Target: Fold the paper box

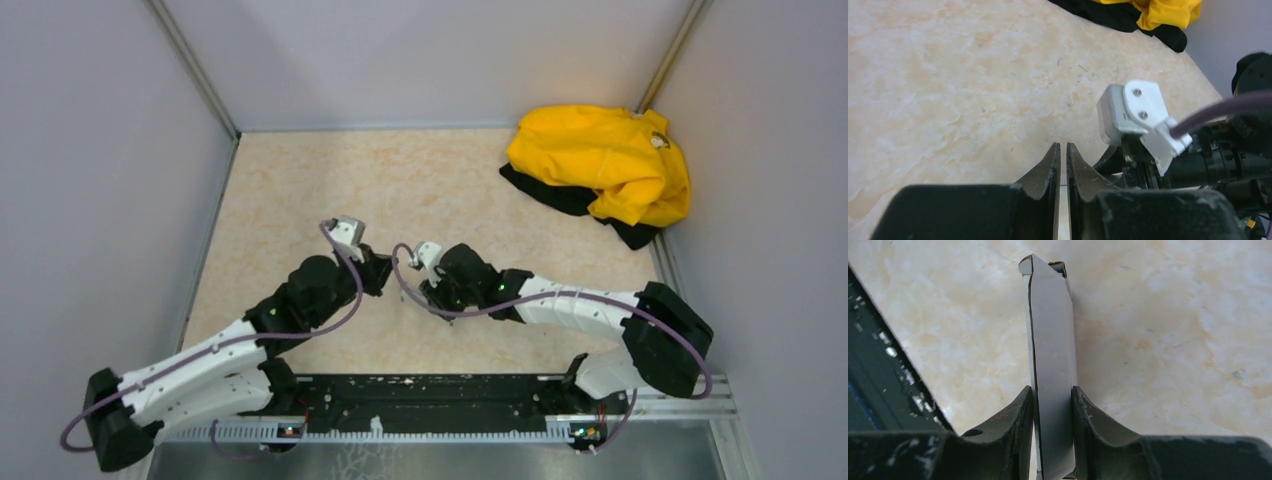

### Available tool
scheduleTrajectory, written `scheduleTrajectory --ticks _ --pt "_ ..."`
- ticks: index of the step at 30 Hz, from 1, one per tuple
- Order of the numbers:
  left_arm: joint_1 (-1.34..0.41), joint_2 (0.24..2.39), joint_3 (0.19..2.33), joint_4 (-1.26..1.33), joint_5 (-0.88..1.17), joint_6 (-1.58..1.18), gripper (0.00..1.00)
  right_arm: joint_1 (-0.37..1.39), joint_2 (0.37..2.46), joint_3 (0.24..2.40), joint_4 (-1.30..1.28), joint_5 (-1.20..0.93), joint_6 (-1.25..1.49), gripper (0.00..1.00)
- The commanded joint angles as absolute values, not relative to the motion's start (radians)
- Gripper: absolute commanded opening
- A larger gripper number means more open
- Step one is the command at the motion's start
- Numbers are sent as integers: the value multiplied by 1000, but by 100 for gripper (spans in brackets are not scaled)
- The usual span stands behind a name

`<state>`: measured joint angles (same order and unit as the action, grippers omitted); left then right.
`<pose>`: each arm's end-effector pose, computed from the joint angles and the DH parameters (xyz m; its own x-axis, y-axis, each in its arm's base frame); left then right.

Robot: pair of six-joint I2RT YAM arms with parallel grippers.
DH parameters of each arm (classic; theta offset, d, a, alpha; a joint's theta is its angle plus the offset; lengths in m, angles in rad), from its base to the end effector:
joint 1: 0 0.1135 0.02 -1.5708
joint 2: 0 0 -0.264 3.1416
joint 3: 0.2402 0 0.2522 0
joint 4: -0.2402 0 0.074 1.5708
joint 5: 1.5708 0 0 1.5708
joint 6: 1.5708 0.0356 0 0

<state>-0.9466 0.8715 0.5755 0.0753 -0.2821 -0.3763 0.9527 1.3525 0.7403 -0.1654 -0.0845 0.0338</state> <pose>0.1293 -0.1625 0.2778 -0.3470 -0.1221 -0.9299 0.5302 0.7923 -0.3019 0.1574 0.2265 0.2028 -0.4349 -0.5536 -0.7102 -0.8327 0.5474 0.0833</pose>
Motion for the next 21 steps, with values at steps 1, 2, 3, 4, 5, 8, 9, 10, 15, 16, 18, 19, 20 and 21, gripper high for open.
scheduleTrajectory --ticks 1,2,3,4,5,8,9,10,15,16,18,19,20,21 --pt "-942 712 540 -141 -392 -453 14 1069 1389 715 -223 -186 5 0" --pt "-942 679 530 -163 -397 -463 15 1094 1389 714 -220 -196 5 0" --pt "-942 643 521 -188 -397 -479 15 1122 1390 713 -218 -205 5 0" --pt "-942 613 510 -207 -393 -490 15 1154 1389 713 -219 -210 5 0" --pt "-942 587 500 -222 -385 -500 15 1185 1386 713 -220 -208 5 0" --pt "-942 516 471 -269 -367 -531 15 1268 1377 720 -241 -201 -24 0" --pt "-942 492 459 -276 -359 -536 15 1291 1374 733 -260 -195 -23 0" --pt "-942 473 448 -281 -353 -543 14 1312 1365 746 -281 -188 -24 0" --pt "-942 397 431 -309 -333 -549 14 1414 1279 778 -378 -172 -27 0" --pt "-942 390 432 -311 -329 -543 14 1431 1255 775 -390 -172 -24 0" --pt "-942 385 439 -317 -320 -536 15 1453 1201 764 -401 -185 -13 0" --pt "-942 385 441 -317 -316 -531 14 1460 1175 756 -398 -193 -8 0" --pt "-942 384 442 -315 -310 -525 14 1465 1141 750 -397 -205 -8 0" --pt "-942 385 441 -311 -303 -523 15 1470 1117 746 -396 -211 -8 0"
